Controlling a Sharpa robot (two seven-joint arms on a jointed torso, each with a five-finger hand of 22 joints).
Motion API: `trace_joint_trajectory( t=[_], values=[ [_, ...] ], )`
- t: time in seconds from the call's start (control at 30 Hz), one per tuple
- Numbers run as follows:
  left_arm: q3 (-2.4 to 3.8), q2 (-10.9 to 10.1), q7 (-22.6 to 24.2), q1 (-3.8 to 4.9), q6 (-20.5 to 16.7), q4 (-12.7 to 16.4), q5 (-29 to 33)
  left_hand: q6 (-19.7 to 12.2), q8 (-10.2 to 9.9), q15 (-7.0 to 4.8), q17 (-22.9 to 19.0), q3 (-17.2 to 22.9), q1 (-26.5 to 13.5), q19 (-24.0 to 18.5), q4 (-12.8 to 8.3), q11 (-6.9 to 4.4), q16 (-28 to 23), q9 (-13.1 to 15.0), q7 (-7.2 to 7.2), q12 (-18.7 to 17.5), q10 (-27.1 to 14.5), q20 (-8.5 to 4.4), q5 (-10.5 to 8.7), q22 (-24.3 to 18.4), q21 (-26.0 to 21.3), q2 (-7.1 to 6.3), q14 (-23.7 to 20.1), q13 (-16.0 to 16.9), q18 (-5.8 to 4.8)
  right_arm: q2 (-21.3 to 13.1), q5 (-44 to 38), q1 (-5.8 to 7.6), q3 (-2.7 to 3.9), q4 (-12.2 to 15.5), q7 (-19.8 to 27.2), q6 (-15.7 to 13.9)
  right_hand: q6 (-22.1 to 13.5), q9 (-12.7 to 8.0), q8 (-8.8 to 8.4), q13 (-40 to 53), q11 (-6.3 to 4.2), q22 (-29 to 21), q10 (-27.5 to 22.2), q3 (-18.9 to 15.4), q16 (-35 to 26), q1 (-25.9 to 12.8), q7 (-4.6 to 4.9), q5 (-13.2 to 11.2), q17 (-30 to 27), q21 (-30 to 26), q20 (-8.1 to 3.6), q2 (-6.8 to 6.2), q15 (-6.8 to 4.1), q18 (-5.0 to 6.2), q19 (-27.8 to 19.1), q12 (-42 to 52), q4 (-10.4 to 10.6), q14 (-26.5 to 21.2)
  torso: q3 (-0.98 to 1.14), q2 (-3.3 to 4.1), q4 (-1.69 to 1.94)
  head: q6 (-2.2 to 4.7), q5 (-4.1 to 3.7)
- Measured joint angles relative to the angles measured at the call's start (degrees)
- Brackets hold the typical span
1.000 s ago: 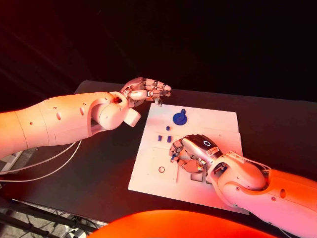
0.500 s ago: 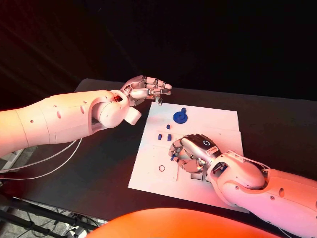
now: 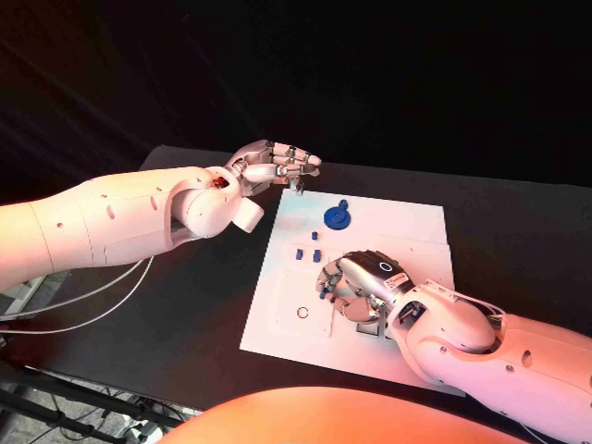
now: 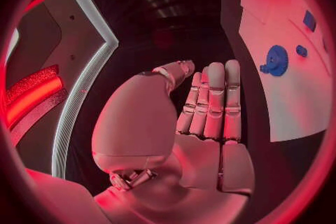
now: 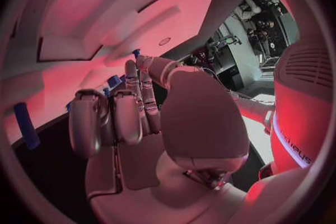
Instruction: Assemble the parts on the task board
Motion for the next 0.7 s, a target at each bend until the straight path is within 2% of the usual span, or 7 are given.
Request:
trace_joint_trajectory(
  t=[0.37,0.4,0.57,0.7],
  values=[
    [0.00,0.02,-0.08,0.00,0.02,-0.03,-0.02,0.00,0.00,0.00,0.00,0.00,0.00,0.00,0.00,0.00,0.00,0.00,0.00,0.00,0.00,0.00,0.00,0.00,0.00,0.00,0.00,0.00,0.00,0.72,-1.18,0.07,-0.07,-0.21,-1.17,2.16,-0.28,0.34,-0.21,0.08,-0.12,-0.01,0.13,-0.32,-0.35,-0.87,0.26,-0.04,-0.73,-1.17,0.00,0.39,0.00,0.00,0.00,-0.23,-0.32,0.00,0.02,0.01,0.01,-0.04,-0.10],
    [0.00,0.03,-0.10,0.00,0.02,-0.03,-0.03,0.00,0.00,0.00,0.00,0.00,0.00,0.00,0.00,0.00,0.00,0.00,0.00,0.00,0.00,0.00,0.00,0.00,0.00,0.00,0.00,0.00,0.00,0.78,-1.31,0.10,-0.06,-0.21,-1.27,2.41,-0.52,0.39,-0.22,0.08,-0.55,-0.01,0.67,-0.36,-0.35,-1.51,0.48,-0.04,-0.83,-1.43,0.00,0.15,0.00,0.00,0.00,-0.59,-0.30,0.01,0.02,0.01,0.01,-0.05,-0.12],
    [0.00,0.03,-0.14,0.00,0.02,-0.03,-0.04,0.00,0.00,0.00,0.00,0.00,0.00,0.00,0.00,0.00,0.00,0.00,0.00,0.00,0.00,0.00,0.00,0.01,0.00,0.00,0.00,0.00,0.00,0.88,-1.71,0.21,-0.04,-0.23,-1.55,3.18,-1.74,0.53,-0.92,-0.23,-1.15,-0.01,0.41,-1.28,-0.67,-2.98,0.86,0.01,-1.43,-2.93,0.00,-0.36,0.12,0.00,0.00,-2.04,0.30,0.10,0.02,0.01,0.02,-0.05,-0.15],
    [0.00,0.01,-0.19,0.00,0.03,-0.03,-0.05,-0.21,0.00,0.00,0.01,-0.24,0.00,0.00,0.24,0.00,0.00,0.01,0.21,0.00,0.00,0.00,0.00,-0.19,-0.43,0.00,0.00,0.01,0.01,0.85,-1.88,0.21,-0.08,-0.11,-1.61,3.51,-3.93,0.14,-2.66,-0.68,0.12,-0.02,-2.91,-2.33,-0.67,-5.24,1.61,-0.35,-1.61,-5.56,0.79,-1.59,1.15,0.00,-0.15,-3.84,1.06,0.07,0.00,0.00,0.01,0.01,-0.19]
  ],
)
